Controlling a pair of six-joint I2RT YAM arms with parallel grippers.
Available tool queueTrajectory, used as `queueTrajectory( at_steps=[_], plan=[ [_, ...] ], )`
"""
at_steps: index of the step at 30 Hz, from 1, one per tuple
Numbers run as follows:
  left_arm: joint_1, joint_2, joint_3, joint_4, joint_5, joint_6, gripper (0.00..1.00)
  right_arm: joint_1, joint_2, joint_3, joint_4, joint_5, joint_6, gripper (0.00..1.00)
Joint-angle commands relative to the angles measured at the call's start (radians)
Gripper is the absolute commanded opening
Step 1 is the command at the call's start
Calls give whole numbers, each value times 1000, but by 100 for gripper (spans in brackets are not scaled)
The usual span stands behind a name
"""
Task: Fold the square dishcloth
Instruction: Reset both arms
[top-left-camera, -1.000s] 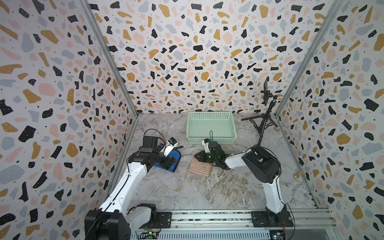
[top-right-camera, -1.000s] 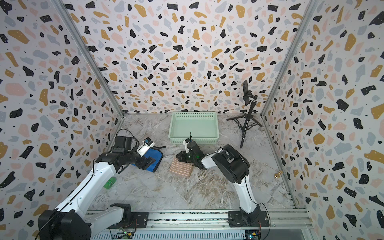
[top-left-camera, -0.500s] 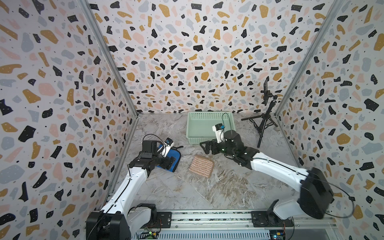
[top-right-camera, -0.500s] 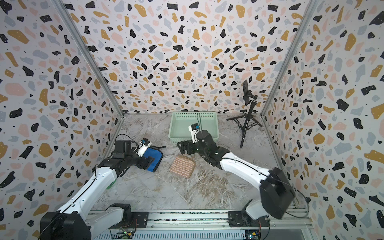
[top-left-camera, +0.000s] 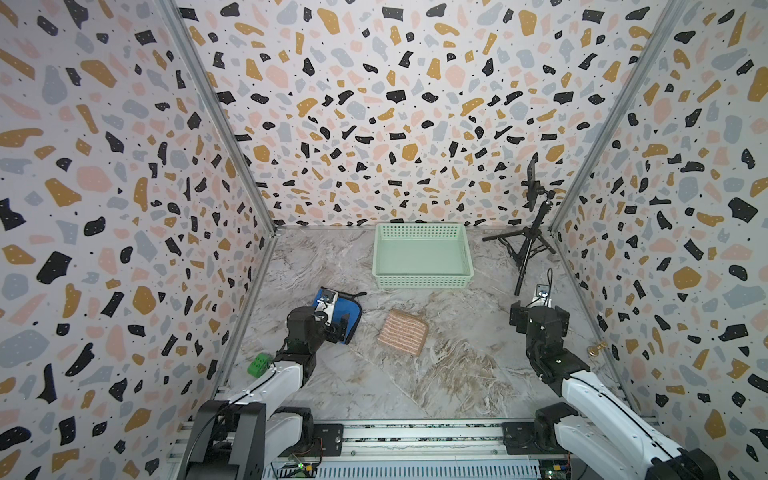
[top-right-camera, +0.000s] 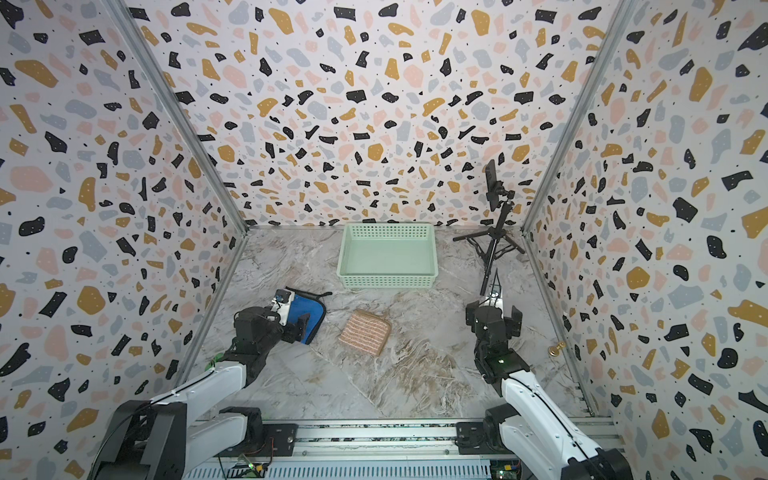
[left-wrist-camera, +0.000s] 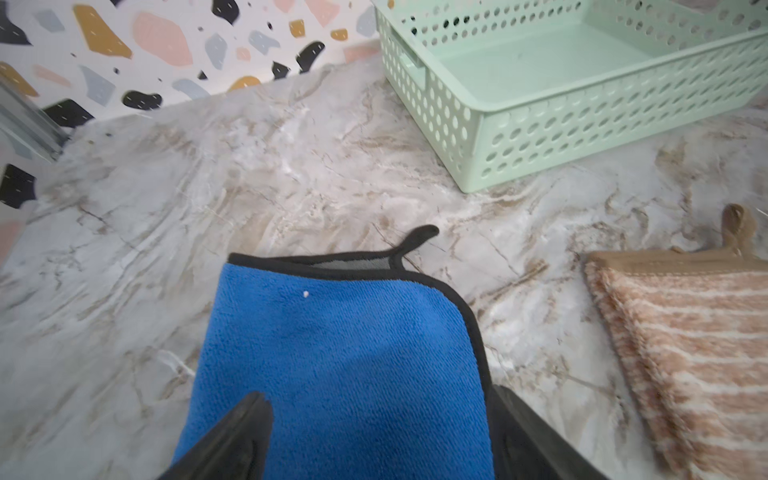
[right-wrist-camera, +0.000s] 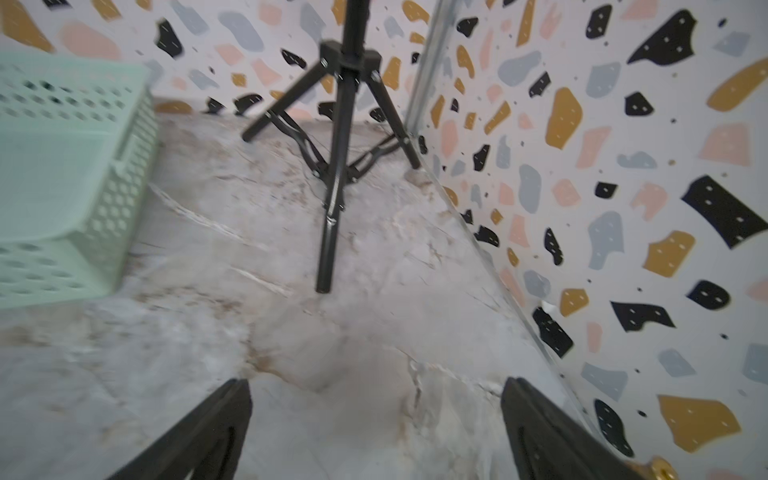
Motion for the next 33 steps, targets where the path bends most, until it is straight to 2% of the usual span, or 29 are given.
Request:
queueTrajectory(
  at_steps=[1, 4, 8, 10, 12, 15, 16, 17, 19, 21, 22, 25, 27, 33],
  plan=[
    [5, 22, -38, 291, -83, -12, 86, -42, 57, -60, 308, 67, -36, 100],
    [6, 78, -51, 375, -97, -28, 86, -76, 162, -152, 525, 9, -38, 100],
    [5, 233, -1, 439, -110, -33, 86, -114, 321, -237, 855, -89, -50, 99],
    [7, 325, 66, 424, -138, -56, 87, -124, 363, -218, 870, -137, -81, 99],
    [19, 295, 93, 304, -122, -60, 88, -153, 396, -199, 866, -192, -88, 99],
    [23, 309, 89, 328, -119, -67, 89, -211, 537, -192, 1010, -262, -56, 99],
    [23, 300, 93, 309, -118, -65, 89, -229, 601, -193, 1080, -328, -67, 99],
    [23, 303, 88, 324, -119, -67, 89, -246, 627, -179, 1041, -395, -70, 99],
    [23, 302, 88, 324, -119, -67, 87, -250, 672, -136, 1023, -396, -70, 99],
    [23, 301, 85, 330, -120, -67, 85, -255, 630, -50, 755, -395, -52, 99],
    [23, 300, 84, 330, -121, -67, 85, -254, 636, 1, 701, -418, -62, 99],
    [22, 298, 84, 328, -123, -68, 86, -246, 644, 29, 664, -431, -78, 100],
    [23, 299, 84, 327, -124, -68, 88, -246, 659, 9, 730, -432, -86, 100],
    [22, 299, 89, 320, -149, -82, 89, -243, 644, 12, 707, -440, -86, 100]
  ],
)
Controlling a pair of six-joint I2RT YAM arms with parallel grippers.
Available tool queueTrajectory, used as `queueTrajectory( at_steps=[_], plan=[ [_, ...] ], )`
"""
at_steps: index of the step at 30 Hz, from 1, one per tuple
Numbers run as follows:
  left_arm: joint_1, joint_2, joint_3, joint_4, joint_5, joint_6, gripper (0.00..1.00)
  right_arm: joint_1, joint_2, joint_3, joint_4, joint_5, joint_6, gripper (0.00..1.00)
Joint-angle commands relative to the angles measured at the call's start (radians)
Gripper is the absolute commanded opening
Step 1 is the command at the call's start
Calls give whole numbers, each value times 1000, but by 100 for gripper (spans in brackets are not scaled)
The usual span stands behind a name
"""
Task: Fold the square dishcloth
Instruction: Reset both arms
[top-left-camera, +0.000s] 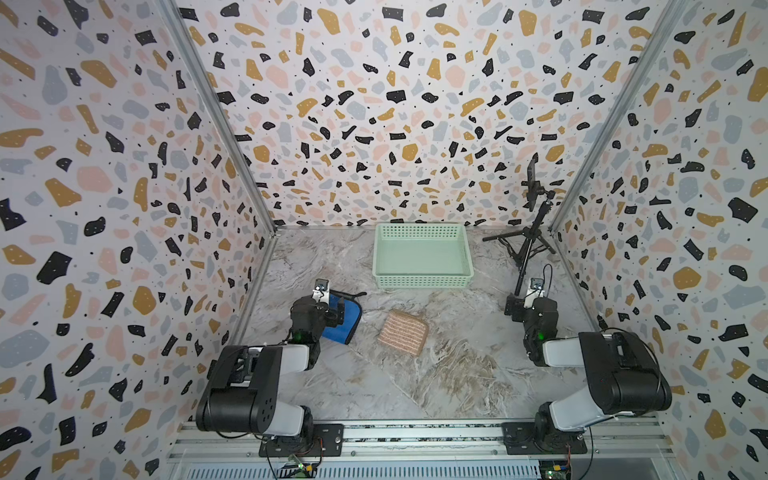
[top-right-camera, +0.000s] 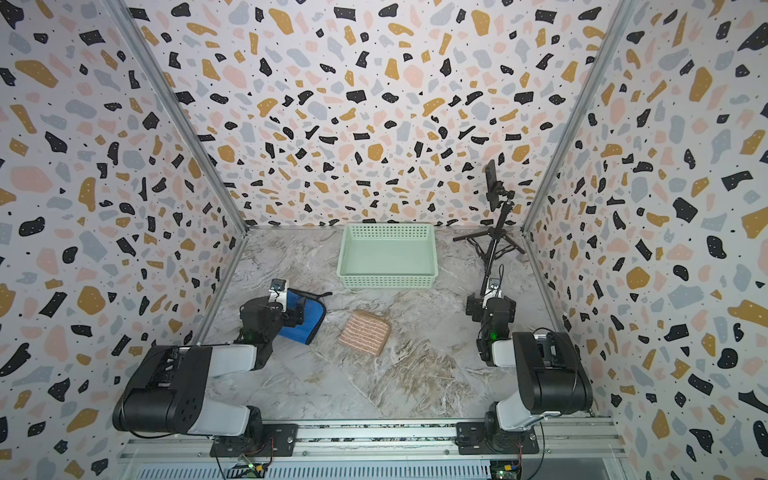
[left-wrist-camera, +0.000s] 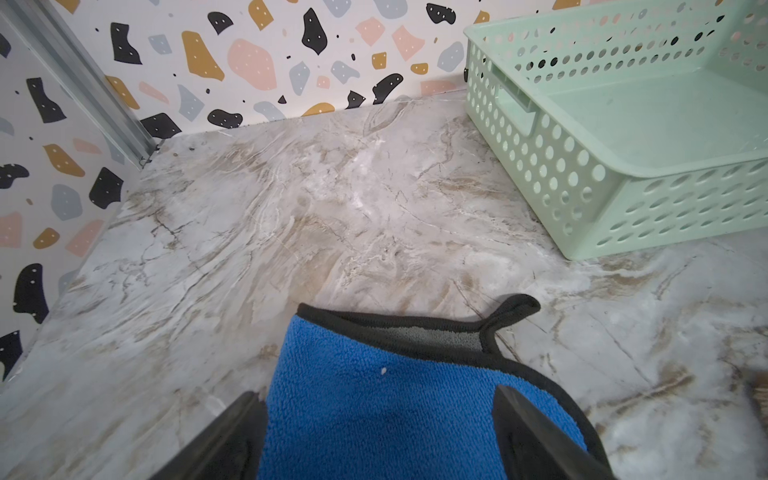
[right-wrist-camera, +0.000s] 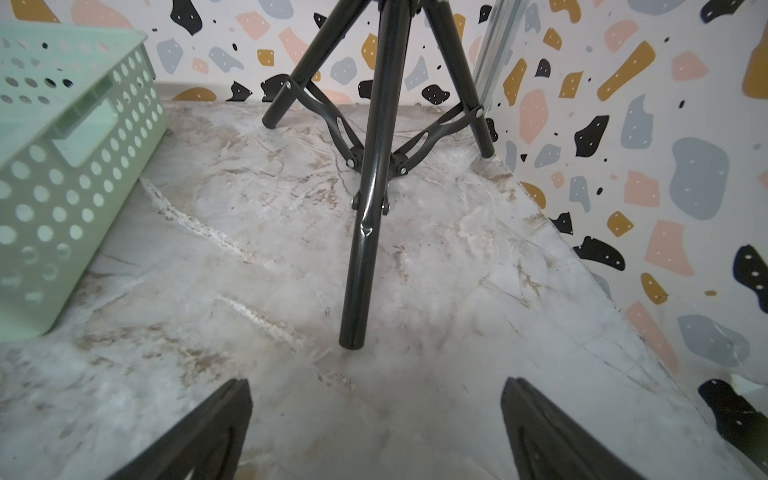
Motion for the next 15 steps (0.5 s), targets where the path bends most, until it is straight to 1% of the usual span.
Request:
queueTrajectory(
  at_steps=[1, 3, 5, 15],
  plan=[
    [6, -10, 21, 8, -53, -34, 89, 2, -11, 0, 3, -16, -14, 100],
    [6, -11, 24, 3, -69, -37, 92, 2, -19, 3, -24, -18, -13, 100],
    [6, -10, 25, 2, -70, -38, 93, 3, -11, 0, -1, -17, -15, 100],
    [6, -2, 27, 9, -68, -35, 94, 3, -14, 1, -8, -17, -15, 100]
  ],
)
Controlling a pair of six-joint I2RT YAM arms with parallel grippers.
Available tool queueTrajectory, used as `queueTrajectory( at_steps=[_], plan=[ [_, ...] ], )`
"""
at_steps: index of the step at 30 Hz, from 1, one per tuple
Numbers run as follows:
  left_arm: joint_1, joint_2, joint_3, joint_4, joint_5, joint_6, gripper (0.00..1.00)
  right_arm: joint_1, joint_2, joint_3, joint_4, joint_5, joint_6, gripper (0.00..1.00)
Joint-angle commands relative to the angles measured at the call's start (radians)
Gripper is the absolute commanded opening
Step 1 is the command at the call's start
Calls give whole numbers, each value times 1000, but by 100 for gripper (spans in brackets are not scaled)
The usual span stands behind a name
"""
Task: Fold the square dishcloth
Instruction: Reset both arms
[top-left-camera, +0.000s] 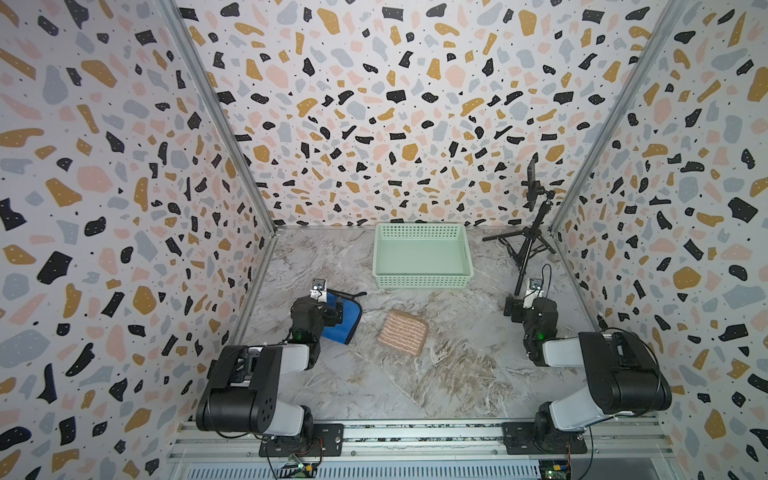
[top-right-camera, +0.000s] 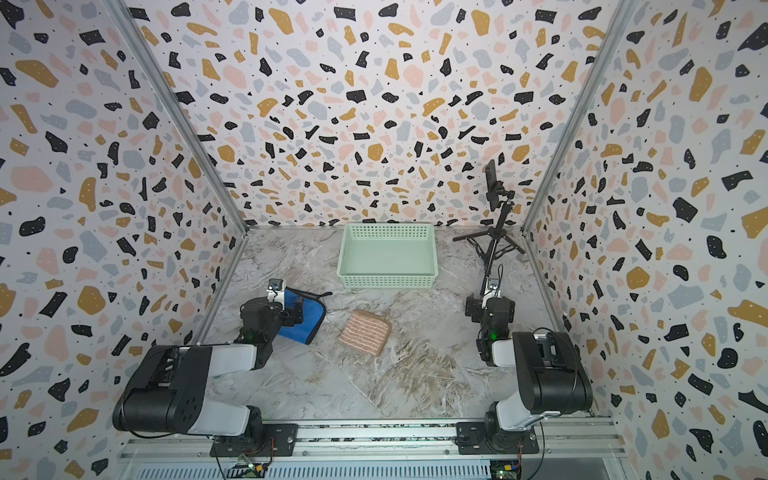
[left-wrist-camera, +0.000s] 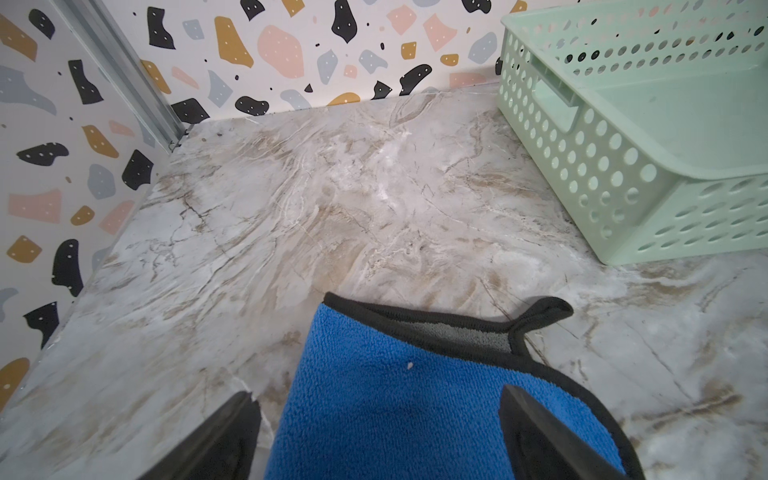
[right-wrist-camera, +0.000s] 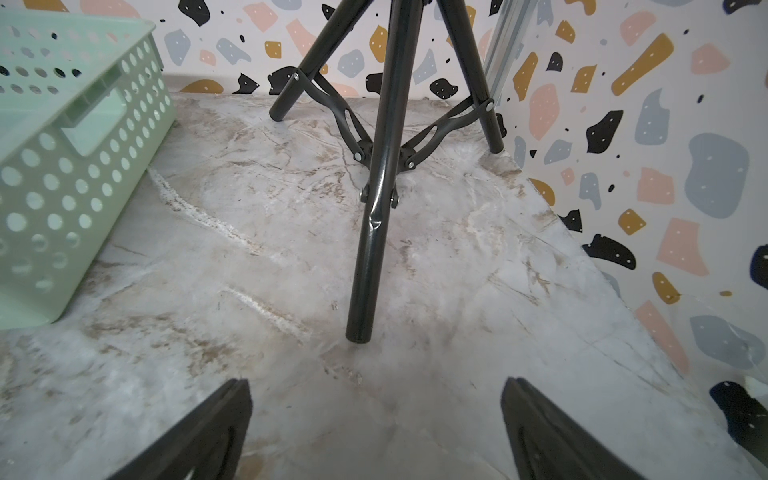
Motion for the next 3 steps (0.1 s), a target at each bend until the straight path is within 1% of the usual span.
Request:
queueTrajectory(
  at_steps=[1, 2, 3],
  plan=[
    [5, -5, 25, 19, -6, -11, 97, 3, -15, 2, -8, -4, -10, 100],
    [6, -7, 25, 11, -7, -11, 100, 3, -14, 2, -6, -4, -10, 100],
    [6, -8, 24, 13, -8, -12, 100, 3, -14, 2, -5, -4, -11, 100]
  ],
)
